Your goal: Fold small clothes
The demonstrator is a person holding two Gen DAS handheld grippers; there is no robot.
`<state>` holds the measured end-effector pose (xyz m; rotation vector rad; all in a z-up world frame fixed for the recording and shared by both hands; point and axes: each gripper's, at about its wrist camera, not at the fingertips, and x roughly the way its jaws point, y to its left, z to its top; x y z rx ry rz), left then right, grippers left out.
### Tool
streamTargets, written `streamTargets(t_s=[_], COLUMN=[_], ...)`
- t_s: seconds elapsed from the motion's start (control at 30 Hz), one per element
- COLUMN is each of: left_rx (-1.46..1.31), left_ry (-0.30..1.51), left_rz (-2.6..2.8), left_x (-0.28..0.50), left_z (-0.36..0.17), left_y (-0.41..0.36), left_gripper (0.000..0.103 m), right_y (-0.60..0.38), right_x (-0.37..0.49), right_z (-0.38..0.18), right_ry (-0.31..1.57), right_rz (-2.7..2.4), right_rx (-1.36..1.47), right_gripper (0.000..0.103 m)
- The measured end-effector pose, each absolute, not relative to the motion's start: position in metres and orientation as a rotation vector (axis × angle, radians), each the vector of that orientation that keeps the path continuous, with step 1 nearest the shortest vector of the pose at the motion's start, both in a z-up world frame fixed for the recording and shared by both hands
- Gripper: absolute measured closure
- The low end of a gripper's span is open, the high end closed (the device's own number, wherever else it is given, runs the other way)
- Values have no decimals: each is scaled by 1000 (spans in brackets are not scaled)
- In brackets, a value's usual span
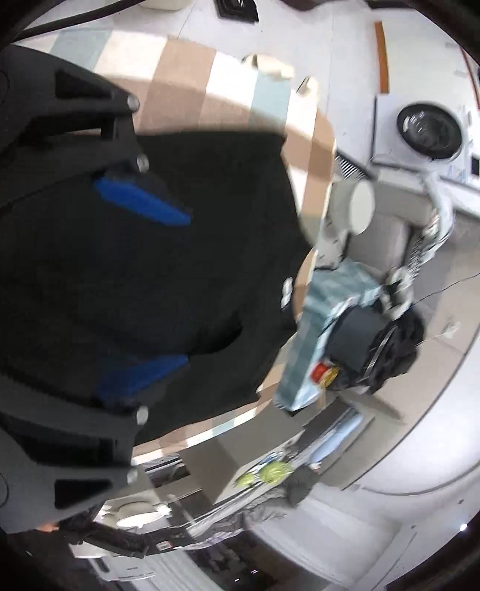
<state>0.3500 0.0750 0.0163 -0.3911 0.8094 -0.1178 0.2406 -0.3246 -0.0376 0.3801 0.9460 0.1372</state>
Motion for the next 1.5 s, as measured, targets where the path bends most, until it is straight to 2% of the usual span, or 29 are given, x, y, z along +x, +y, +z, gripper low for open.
streamTargets(t_s=[0.2, 0.47, 0.53, 0.63, 0.87, 1.1, 1.2, 1.23, 1.27, 1.33, 1.4, 1.47, 1.5], left_rx=[-377, -386, -343, -291, -252, -402, -375, -355, -339, -320, -302, -298, -301], left_ry=[871, 973, 982, 1004, 988, 953, 942, 934, 931, 925, 899, 870, 858], left_rz=[125, 174, 168, 139, 176, 227, 229, 231, 228, 212, 206, 192, 194], left_x=[315, 295, 300, 307, 324, 341, 338, 335, 332, 323, 309, 294, 285], left_z=[-23, -69, -72, -88, -102, -99, -93, -90, -87, -80, -70, -62, -59], left_y=[129, 154, 149, 136, 136, 182, 178, 175, 172, 166, 158, 152, 149], left_gripper=[29, 46, 64, 86, 97, 97, 97, 96, 95, 83, 74, 57, 42], right_y=[-327, -334, -335, -335, -332, -331, -333, -333, -334, -336, -335, -331, -330], right_x=[242, 247, 248, 250, 249, 250, 249, 247, 246, 243, 240, 239, 239], right_z=[-41, -46, -48, -51, -52, -51, -51, -51, -50, -50, -49, -49, -49], right_ry=[948, 969, 980, 992, 993, 998, 1001, 1000, 996, 985, 979, 985, 988], right_rz=[137, 131, 124, 120, 136, 132, 126, 125, 129, 151, 171, 174, 174], right_rx=[381, 405, 402, 402, 404, 402, 404, 403, 405, 430, 428, 398, 388], right_gripper=[59, 59, 59, 59, 59, 59, 59, 58, 52, 45, 45, 43, 43])
